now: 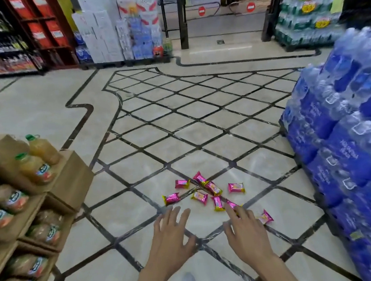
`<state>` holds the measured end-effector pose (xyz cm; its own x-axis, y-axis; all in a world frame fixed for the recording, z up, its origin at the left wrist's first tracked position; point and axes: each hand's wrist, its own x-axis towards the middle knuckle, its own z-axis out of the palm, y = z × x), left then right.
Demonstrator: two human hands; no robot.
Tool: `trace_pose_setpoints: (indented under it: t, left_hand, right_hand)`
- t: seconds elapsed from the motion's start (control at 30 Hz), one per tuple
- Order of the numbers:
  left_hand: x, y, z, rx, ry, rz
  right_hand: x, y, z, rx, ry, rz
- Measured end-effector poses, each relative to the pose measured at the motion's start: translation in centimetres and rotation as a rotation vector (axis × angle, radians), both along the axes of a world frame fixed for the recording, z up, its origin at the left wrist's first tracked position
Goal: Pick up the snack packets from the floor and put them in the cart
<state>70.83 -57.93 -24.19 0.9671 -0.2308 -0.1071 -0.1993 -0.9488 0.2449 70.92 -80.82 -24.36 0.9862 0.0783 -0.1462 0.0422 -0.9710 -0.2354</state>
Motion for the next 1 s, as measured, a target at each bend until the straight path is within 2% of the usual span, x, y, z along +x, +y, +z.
trace_pose_setpoints:
  t: [0.23,0.53,0.8,1.0]
  left_hand:
    - [13.7,4.2,-1.3,-0.017,0.032,-0.097]
    - [27.9,5.5,-4.3,-0.019,0.114,-0.156]
    - [39.4,3.9,-8.8,-0.037,0.159,-0.119]
    - [46.2,4.4,-18.8,0.036,0.286,-0.154]
  right_hand:
    - [11.4,3.4,-1.9,-0.016,0.052,-0.062]
    - [22.0,3.2,-5.9,0.001,0.158,-0.173]
    - [34.5,0.8,-13.5,0.041,0.227,-0.189]
    - [42.3,-0.1,-23.6,0.028,0.271,-0.128]
